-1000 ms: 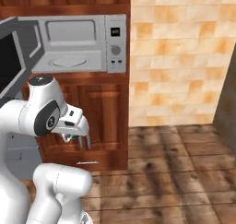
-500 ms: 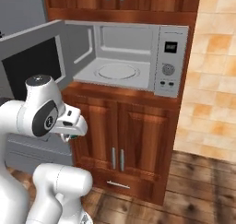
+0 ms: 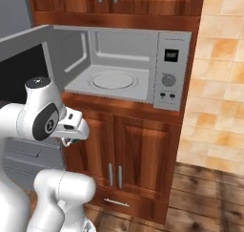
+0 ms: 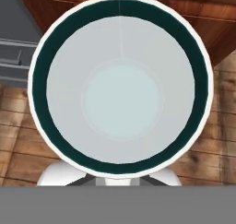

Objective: Pick the mug from the counter and place it inside the microwave. Then close the microwave.

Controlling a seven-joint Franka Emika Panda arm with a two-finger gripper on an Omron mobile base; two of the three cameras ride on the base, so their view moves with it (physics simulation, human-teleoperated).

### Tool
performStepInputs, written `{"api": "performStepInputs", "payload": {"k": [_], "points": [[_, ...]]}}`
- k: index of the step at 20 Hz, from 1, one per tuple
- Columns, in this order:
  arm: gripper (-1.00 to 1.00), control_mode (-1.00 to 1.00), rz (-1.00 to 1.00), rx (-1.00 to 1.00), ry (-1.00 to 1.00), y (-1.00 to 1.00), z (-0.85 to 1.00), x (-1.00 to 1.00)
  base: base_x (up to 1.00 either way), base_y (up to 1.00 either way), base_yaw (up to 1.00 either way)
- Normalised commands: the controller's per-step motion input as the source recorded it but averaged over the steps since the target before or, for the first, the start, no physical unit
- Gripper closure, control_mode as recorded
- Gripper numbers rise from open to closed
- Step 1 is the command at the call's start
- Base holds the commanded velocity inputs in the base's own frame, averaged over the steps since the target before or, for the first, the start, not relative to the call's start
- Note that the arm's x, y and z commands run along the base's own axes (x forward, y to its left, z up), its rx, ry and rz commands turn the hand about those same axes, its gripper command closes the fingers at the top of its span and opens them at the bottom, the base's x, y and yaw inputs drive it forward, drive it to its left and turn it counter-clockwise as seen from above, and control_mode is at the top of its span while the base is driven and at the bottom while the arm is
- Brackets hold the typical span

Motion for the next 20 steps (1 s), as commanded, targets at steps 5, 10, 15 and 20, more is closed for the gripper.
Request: {"api": "performStepInputs", "payload": {"k": [5,10,15,20], "points": [[1.0,1.0,0.0,0.0,0.0,0.0,0.0,0.0,0.15,0.0,-0.25],[1.0,1.0,0.0,0.0,0.0,0.0,0.0,0.0,-0.24,0.0,-0.28],[1.0,1.0,0.0,0.0,0.0,0.0,0.0,0.0,-0.03,0.03,-0.2],[1.0,1.0,0.0,0.0,0.0,0.0,0.0,0.0,-0.32,0.17,-0.02]]}}
